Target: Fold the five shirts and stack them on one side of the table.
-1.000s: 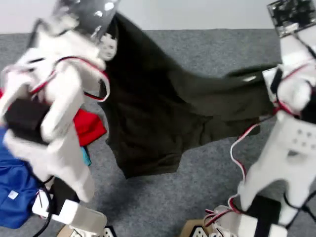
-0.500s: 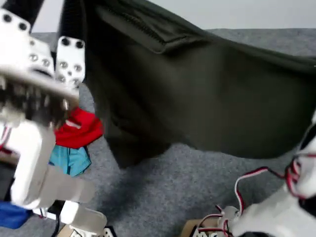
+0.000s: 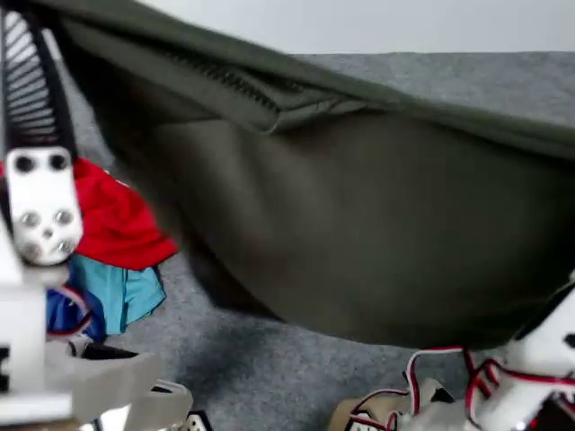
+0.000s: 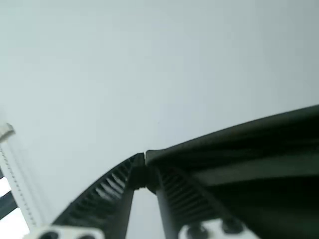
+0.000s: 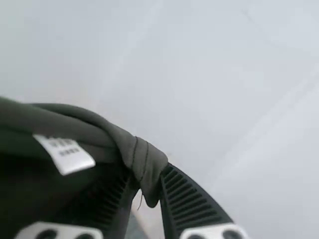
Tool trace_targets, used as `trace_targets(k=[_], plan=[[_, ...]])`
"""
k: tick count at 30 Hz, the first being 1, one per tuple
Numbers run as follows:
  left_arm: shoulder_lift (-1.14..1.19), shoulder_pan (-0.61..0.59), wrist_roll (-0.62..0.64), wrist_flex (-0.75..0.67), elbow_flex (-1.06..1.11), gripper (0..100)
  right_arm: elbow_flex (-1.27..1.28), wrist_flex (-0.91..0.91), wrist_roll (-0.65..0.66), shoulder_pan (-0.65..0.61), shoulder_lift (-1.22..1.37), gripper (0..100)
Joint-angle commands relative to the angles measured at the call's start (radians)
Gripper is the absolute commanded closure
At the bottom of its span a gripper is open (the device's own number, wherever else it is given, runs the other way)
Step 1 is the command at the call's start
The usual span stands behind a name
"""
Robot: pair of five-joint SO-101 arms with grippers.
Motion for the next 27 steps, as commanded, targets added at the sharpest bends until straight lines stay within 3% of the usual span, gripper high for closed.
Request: trace_targets(k=[1, 6, 12, 20, 23, 27], plan=[[-0.034, -0.015, -0.037, 0.038, -0.022, 100, -0.032, -0.01, 0.046, 0.021, -0.002, 98.7], [-0.055, -0.015, -0.048, 0.133, -0.022, 100, -0.032, 0.036, 0.086, 0.016, 0.007, 98.7], [-0.031, -0.015, -0.077, 0.304, 0.013, 100, 0.077, 0.124, 0.092, -0.088, 0.018, 98.7], [0.114, -0.083, -0.072, 0.301, 0.315, 100, 0.41, 0.082, 0.084, -0.213, 0.108, 98.7], [0.213, -0.081, -0.071, 0.281, 0.414, 100, 0.535, -0.016, 0.083, -0.248, 0.173, 98.7], [0.382, -0.083, 0.011, 0.146, 0.503, 100, 0.687, -0.205, 0.052, -0.308, 0.274, 98.8]])
